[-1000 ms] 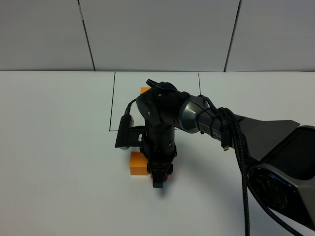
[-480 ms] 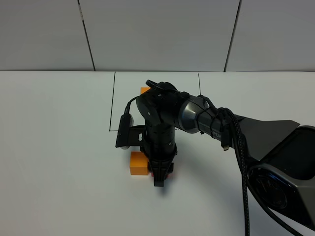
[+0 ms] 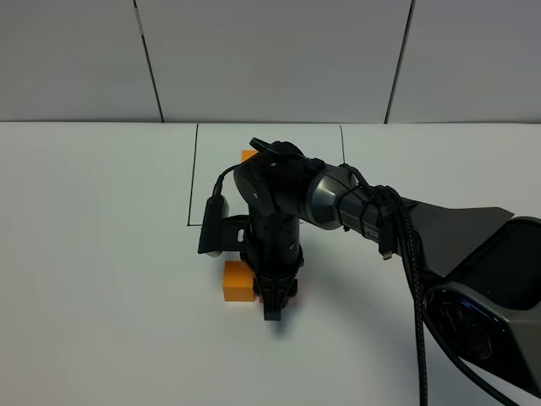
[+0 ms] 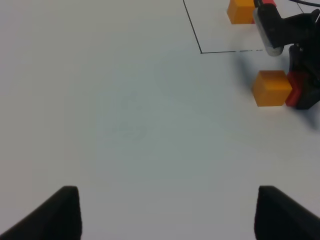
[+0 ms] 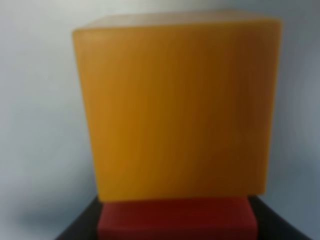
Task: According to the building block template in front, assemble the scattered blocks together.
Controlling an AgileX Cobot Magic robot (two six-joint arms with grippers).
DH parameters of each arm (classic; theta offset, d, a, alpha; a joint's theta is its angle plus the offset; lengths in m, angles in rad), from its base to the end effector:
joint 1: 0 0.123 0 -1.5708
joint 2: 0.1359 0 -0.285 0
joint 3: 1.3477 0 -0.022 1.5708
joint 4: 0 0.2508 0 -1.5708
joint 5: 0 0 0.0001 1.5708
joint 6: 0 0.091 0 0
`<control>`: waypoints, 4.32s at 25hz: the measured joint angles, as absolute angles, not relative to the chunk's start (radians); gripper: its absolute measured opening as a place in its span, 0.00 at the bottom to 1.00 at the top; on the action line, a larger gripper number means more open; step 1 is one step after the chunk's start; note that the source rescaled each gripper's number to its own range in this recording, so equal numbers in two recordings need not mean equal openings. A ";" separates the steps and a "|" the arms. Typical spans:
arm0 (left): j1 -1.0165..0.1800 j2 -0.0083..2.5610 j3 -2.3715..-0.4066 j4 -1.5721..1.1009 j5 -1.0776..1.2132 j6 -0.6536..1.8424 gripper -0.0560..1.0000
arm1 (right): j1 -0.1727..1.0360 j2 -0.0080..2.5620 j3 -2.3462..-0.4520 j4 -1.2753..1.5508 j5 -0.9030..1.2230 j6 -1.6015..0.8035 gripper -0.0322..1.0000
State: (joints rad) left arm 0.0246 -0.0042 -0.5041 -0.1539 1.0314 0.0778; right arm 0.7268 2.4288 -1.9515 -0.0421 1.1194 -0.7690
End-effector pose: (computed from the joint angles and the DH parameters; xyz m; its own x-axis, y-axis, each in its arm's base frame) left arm -0.0050 -0.0121 0.2816 -0.4175 -0.0120 -0.9086 0.0944 0.9939 -0.0565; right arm 0.3645 0.3195 0.1126 -0.0572 -0.9982 -0.0167 -0.9958 0.0582 -0.0703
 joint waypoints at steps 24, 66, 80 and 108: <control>0.025 -0.004 -0.504 -0.154 1.032 0.079 0.60 | 0.734 2.431 -1.954 -0.051 1.121 -0.772 0.05; 0.025 -0.004 -0.504 -0.154 1.032 0.078 0.60 | 0.743 2.429 -1.960 -0.070 1.018 -0.826 0.94; 0.025 -0.004 -0.504 -0.154 1.032 0.078 0.60 | 0.743 2.221 -2.053 -0.075 1.206 -0.581 1.00; 0.025 -0.004 -0.504 -0.154 1.032 0.078 0.60 | 0.082 1.517 -1.387 -0.073 1.212 0.148 1.00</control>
